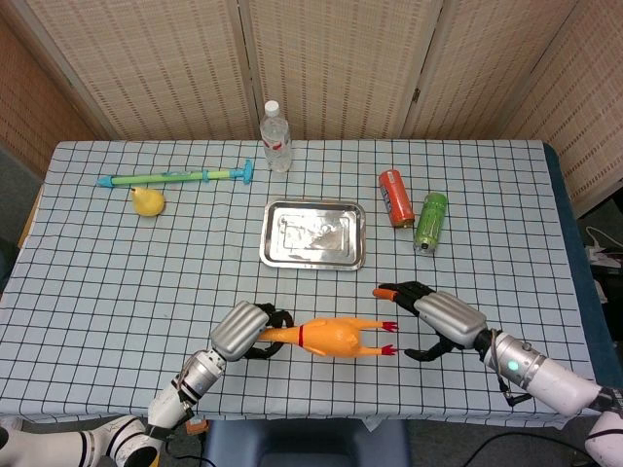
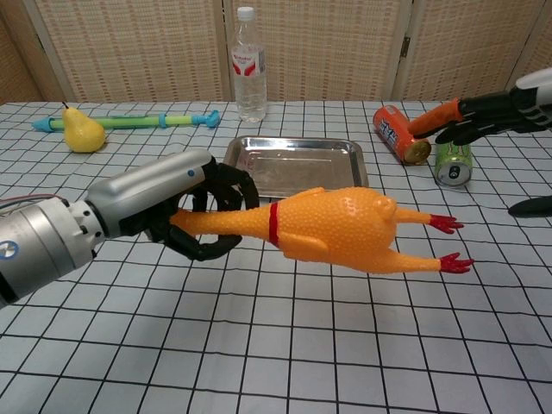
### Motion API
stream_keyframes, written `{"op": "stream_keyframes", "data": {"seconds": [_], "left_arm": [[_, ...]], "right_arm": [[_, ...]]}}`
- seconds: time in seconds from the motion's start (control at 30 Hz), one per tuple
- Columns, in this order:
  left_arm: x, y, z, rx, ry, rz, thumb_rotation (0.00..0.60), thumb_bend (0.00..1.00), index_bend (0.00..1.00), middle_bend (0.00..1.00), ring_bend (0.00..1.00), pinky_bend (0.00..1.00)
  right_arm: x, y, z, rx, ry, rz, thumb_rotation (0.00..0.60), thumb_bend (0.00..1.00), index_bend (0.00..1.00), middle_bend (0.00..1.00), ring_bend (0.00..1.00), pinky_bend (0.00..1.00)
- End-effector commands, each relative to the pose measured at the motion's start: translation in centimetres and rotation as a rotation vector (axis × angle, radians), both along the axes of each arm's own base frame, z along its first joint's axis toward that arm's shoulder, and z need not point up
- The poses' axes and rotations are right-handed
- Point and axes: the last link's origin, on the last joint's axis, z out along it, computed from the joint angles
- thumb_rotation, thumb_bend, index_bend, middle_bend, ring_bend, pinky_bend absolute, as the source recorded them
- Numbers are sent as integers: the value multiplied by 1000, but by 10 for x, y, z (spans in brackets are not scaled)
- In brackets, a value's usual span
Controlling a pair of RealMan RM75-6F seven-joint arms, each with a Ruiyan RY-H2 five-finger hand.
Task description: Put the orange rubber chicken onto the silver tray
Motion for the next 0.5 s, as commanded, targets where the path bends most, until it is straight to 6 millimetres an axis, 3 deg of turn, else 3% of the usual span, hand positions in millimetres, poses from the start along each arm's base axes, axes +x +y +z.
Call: {"op": "stream_keyframes", "data": {"seconds": [0.03,0.5], "left_arm": [[6,1,-1,1,-14,-4,600,808,861,640,472,670],[24,1,-13,-18,-47,-16,600,807,861,640,472,670]], "right_arm": [[-1,-3,-14,63,-1,0,600,269,0,0,0,0],[2,-14,-48,139,-149,-29,600,309,0,0,0,10]]}}
